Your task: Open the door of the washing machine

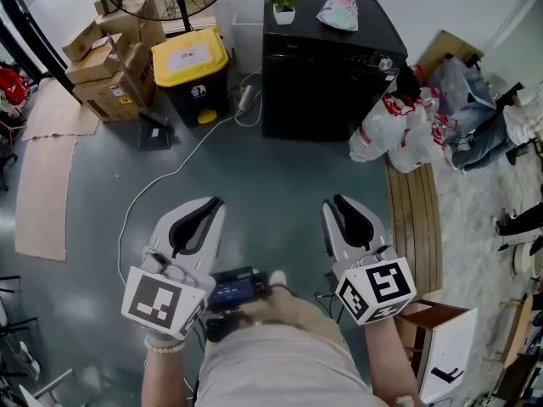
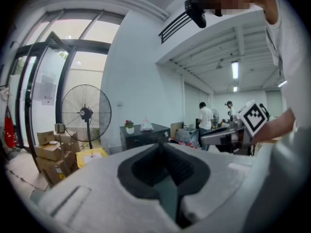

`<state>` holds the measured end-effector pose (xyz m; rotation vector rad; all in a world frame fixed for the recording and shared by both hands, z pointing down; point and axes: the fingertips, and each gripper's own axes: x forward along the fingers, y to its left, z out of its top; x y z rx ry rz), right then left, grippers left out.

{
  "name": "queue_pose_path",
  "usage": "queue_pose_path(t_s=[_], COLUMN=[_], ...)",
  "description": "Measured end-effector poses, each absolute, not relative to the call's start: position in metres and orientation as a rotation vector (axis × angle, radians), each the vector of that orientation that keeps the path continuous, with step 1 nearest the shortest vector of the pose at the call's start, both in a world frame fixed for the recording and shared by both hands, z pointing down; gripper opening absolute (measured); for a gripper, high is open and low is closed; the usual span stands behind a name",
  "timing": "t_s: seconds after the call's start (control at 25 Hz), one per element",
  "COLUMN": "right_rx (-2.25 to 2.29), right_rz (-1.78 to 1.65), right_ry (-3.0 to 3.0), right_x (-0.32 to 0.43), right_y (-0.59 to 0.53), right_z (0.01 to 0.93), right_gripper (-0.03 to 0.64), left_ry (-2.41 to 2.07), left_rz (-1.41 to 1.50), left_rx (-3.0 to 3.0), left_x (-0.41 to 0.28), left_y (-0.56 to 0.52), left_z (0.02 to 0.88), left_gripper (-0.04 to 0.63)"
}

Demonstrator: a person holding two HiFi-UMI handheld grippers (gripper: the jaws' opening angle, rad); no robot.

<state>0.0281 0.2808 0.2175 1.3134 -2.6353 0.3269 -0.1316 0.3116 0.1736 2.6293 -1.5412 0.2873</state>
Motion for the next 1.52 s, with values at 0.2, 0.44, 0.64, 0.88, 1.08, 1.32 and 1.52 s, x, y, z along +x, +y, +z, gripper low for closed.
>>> queue_pose_path(t_s=[0.2, 0.44, 0.64, 0.88, 1.08, 1.32, 1.52], right_rx=[1.302, 1.300, 1.299, 1.276, 1.265, 1.260, 1.265], right_rz=[0.321, 0.316, 0.316, 0.314, 0.255, 0.258, 0.265], right_ry=[-2.644, -2.658, -2.664, -2.659, -2.673, -2.659, -2.650], right_x=[0.034, 0.047, 0.059, 0.072, 0.080, 0.087, 0.082], right_y=[0.281, 0.280, 0.278, 0.279, 0.273, 0.268, 0.261], right_z=[0.219, 0.218, 0.220, 0.225, 0.221, 0.226, 0.231], right_gripper=[0.120, 0.120, 0.120, 0.120, 0.120, 0.120, 0.120], left_ry=[-1.542, -1.568, -1.595, -1.601, -1.605, -1.613, -1.615], left_rz=[0.284, 0.286, 0.287, 0.297, 0.287, 0.242, 0.223], left_rx=[2.631, 2.627, 2.613, 2.626, 2.628, 2.609, 2.593], left_x=[-0.124, -0.114, -0.107, -0.091, -0.081, -0.076, -0.084], left_y=[0.312, 0.311, 0.312, 0.312, 0.311, 0.307, 0.299], left_z=[0.171, 0.168, 0.168, 0.168, 0.171, 0.175, 0.180], left_gripper=[0.052, 0.058, 0.058, 0.058, 0.058, 0.058, 0.058])
